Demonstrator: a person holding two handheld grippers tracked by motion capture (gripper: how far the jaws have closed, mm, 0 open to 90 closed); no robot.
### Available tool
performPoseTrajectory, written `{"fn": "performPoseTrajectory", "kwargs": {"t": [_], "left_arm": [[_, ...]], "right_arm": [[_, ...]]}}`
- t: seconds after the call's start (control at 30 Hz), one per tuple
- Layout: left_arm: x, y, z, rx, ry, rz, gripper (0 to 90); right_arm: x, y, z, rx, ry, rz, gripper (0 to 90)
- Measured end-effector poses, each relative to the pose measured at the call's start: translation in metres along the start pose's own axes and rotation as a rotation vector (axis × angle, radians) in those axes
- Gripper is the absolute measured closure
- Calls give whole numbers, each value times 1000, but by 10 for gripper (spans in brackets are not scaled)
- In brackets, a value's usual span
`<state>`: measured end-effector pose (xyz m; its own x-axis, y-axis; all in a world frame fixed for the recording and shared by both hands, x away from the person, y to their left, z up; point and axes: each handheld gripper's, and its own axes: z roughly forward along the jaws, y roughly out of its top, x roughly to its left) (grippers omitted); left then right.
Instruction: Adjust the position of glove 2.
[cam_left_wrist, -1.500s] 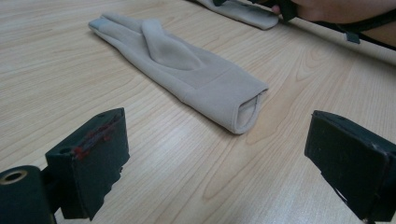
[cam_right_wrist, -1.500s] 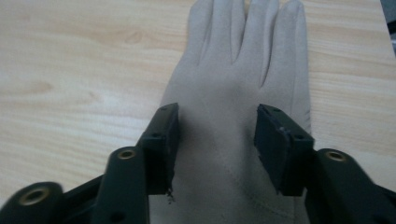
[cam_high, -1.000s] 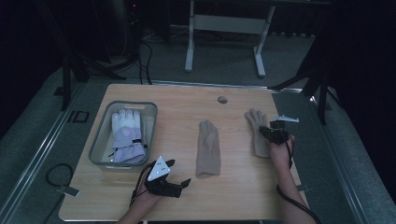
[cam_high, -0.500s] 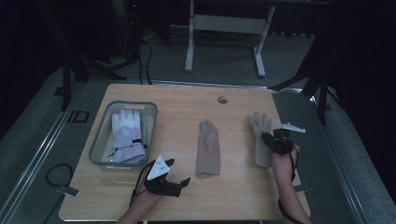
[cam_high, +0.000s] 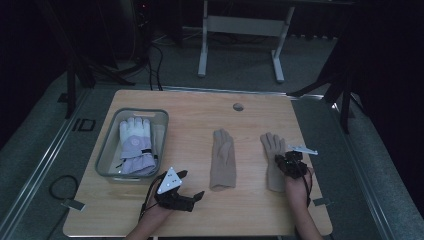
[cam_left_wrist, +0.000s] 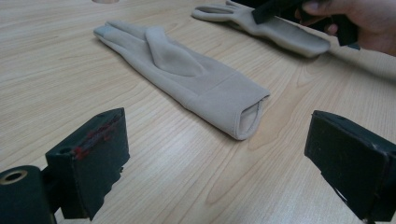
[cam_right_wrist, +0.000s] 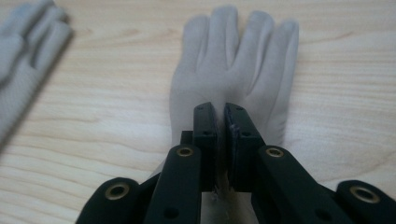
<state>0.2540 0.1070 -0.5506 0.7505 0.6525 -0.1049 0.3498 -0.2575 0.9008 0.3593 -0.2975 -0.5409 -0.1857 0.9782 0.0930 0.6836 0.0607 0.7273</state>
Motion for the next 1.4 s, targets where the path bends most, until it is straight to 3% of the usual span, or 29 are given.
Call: {"fn": "performPoseTrajectory", "kwargs": {"t": [0.17,0.23,0.3,0.33,0.37,0.5,0.6,0.63,0.73,0.77,0.9,1.0,1.03,1.13,1.17,1.23,1.4], "left_arm": [[1,0,-1,-9,2,-6,65],[1,0,-1,-5,4,-1,65],[1,0,-1,-4,2,0,65],[1,0,-1,-4,2,0,65],[1,0,-1,-7,-1,1,65],[1,0,-2,-9,-5,4,65],[1,0,-1,-7,-4,5,65],[1,0,-1,-3,-6,7,65],[1,0,0,-2,-7,8,65],[1,0,0,-2,-8,9,65],[1,0,0,2,-7,11,65],[1,0,0,2,-4,10,65],[1,0,0,4,-5,12,65],[0,0,0,5,-2,15,65],[0,0,0,5,-2,15,65],[0,0,0,4,-3,14,65],[1,0,0,2,-4,9,65]], "right_arm": [[-1,-3,5,3,-3,-25,796],[-2,-2,2,-16,11,-6,729],[-4,1,-3,-43,32,-22,646],[-4,1,-3,-43,32,-22,646],[-10,7,-8,-66,80,-61,585],[-20,7,-10,-57,129,-126,555],[-23,5,-10,-49,142,-158,541],[-26,1,-8,-41,136,-189,536],[-27,1,-7,-32,146,-190,532],[-28,-5,-4,-15,154,-221,511],[-27,-14,2,-8,147,-250,550],[-25,-14,1,-11,119,-254,774],[-23,-14,1,-10,97,-260,806],[-17,-13,0,-1,59,-232,837],[-17,-13,0,-1,59,-232,837],[-15,-9,-3,-15,60,-187,843],[-7,3,-15,-53,44,-167,844]]}}
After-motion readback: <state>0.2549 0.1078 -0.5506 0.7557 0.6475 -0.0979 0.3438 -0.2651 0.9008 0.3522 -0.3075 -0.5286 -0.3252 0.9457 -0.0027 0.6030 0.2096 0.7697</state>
